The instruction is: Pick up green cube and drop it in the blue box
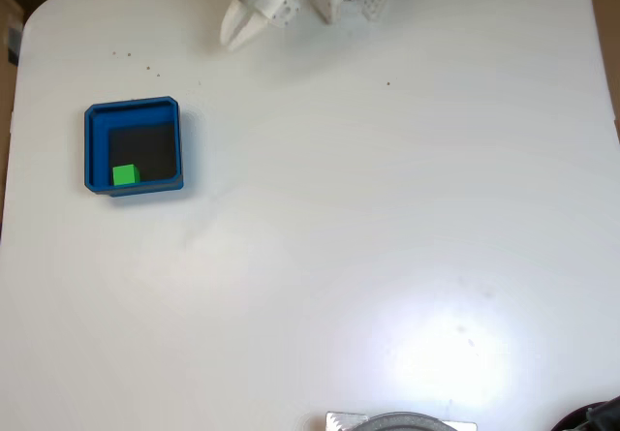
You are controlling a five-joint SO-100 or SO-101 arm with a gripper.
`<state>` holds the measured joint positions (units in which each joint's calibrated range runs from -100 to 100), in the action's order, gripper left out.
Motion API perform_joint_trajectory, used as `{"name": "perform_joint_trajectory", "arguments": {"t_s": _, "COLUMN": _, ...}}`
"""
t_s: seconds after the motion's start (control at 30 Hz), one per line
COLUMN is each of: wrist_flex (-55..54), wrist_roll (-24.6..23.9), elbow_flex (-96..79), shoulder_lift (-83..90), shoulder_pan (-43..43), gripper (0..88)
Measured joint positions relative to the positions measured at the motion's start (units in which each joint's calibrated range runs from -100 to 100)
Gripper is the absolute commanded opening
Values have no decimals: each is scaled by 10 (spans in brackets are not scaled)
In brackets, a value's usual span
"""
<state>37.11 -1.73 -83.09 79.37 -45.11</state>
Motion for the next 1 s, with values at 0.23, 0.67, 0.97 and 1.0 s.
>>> {"name": "perform_joint_trajectory", "arguments": {"t_s": 0.23, "wrist_flex": -69, "wrist_roll": 0, "elbow_flex": -114, "shoulder_lift": 80, "shoulder_pan": 1, "gripper": 19}}
{"name": "perform_joint_trajectory", "arguments": {"t_s": 0.67, "wrist_flex": -70, "wrist_roll": 0, "elbow_flex": -161, "shoulder_lift": 180, "shoulder_pan": 90, "gripper": 23}}
{"name": "perform_joint_trajectory", "arguments": {"t_s": 0.97, "wrist_flex": -70, "wrist_roll": 0, "elbow_flex": -161, "shoulder_lift": 180, "shoulder_pan": 292, "gripper": 23}}
{"name": "perform_joint_trajectory", "arguments": {"t_s": 1.0, "wrist_flex": -70, "wrist_roll": 0, "elbow_flex": -161, "shoulder_lift": 180, "shoulder_pan": 313, "gripper": 23}}
